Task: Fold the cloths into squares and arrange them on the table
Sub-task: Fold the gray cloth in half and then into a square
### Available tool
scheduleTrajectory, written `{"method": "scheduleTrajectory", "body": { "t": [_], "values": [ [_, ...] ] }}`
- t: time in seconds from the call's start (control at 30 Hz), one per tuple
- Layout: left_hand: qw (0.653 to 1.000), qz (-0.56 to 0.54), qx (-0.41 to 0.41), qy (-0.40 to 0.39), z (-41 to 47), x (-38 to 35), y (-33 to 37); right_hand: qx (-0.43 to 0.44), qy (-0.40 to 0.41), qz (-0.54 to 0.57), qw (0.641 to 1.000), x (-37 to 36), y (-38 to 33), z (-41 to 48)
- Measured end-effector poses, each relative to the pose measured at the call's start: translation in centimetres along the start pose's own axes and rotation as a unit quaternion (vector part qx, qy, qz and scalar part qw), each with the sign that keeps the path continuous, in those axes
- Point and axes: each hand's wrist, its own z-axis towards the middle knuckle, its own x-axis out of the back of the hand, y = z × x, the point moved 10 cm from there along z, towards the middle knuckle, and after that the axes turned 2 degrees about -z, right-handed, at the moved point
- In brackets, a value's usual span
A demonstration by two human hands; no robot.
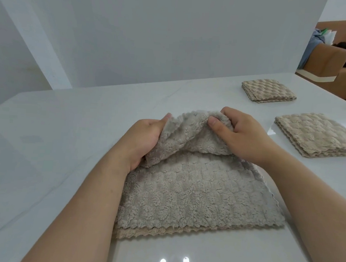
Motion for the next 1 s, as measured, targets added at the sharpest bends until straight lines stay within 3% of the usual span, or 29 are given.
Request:
{"method": "scheduleTrajectory", "body": {
  "t": [0.1, 0.27, 0.43, 0.63, 0.8, 1.0],
  "values": [
    [0.998, 0.063, -0.021, -0.022, -0.2, -0.8, 0.2, 0.019, -0.038, -0.024, 0.999, -0.6, -0.5, -0.2],
    [0.991, 0.110, -0.078, -0.001, -0.4, -0.7, 1.3, 0.014, -0.171, -0.132, 0.976, -3.1, 0.5, -1.0],
    [0.991, 0.103, -0.080, 0.023, -0.1, 0.1, 1.2, 0.044, -0.172, -0.155, 0.972, -3.3, 0.5, -0.7],
    [0.981, 0.161, -0.103, -0.010, -1.0, -0.4, 2.2, 0.053, -0.127, 0.012, 0.990, -2.1, -1.8, -0.8],
    [0.975, 0.210, -0.057, -0.043, -0.9, -0.6, 1.5, 0.007, -0.125, 0.105, 0.987, -1.9, -2.0, -0.8],
    [0.989, 0.102, -0.018, -0.107, -1.2, -1.0, 0.4, -0.040, -0.226, 0.332, 0.915, -2.9, -2.2, -1.9]
  ]
}}
